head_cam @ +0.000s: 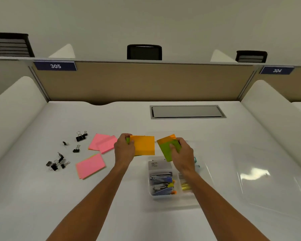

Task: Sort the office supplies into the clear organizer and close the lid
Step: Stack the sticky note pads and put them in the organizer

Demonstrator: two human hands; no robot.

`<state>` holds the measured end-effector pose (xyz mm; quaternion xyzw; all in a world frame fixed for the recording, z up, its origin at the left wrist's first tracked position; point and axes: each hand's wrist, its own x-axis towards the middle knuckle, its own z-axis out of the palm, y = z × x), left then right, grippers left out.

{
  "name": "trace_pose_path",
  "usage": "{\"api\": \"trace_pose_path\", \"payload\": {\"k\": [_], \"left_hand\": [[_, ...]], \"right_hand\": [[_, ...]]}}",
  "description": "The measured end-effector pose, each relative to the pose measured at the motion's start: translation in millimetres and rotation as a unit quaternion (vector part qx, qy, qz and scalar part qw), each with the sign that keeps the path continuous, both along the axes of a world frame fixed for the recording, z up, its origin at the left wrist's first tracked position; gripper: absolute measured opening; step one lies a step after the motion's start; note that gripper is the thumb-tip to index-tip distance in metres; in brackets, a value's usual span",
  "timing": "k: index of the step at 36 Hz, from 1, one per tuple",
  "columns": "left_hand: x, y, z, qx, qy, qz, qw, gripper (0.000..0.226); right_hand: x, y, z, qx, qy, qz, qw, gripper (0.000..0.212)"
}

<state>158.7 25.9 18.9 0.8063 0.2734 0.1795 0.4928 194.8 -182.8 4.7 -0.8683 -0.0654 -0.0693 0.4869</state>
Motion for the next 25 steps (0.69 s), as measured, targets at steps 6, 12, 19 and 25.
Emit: {"api": "trace_pose_path", "payload": {"k": [6, 12, 19, 25], "left_hand": [[33.6, -19.8, 1.6, 0.011, 0.017, -0.034, 0.999, 0.026], [64.7, -28.7, 0.8, 0.019, 0.035, -0.041, 0.998, 0.026], [89.8, -37.7, -9.6, 0.039, 0.079, -0.078, 0.993, 0.028], [100.1, -45.7, -24.6, 0.044, 0.105, -0.099, 0.988, 0.027]], "right_hand": [[6.5, -22.3, 3.7, 0.009, 0.018, -0.020, 1.000, 0.019], [14.1, -32.5, 4.6, 0.023, 0.026, -0.031, 0.999, 0.021], [23.7, -37.4, -0.8, 0.029, 0.038, -0.041, 0.998, 0.019], [32.6, -41.7, -5.7, 0.027, 0.041, -0.044, 0.998, 0.017]]}}
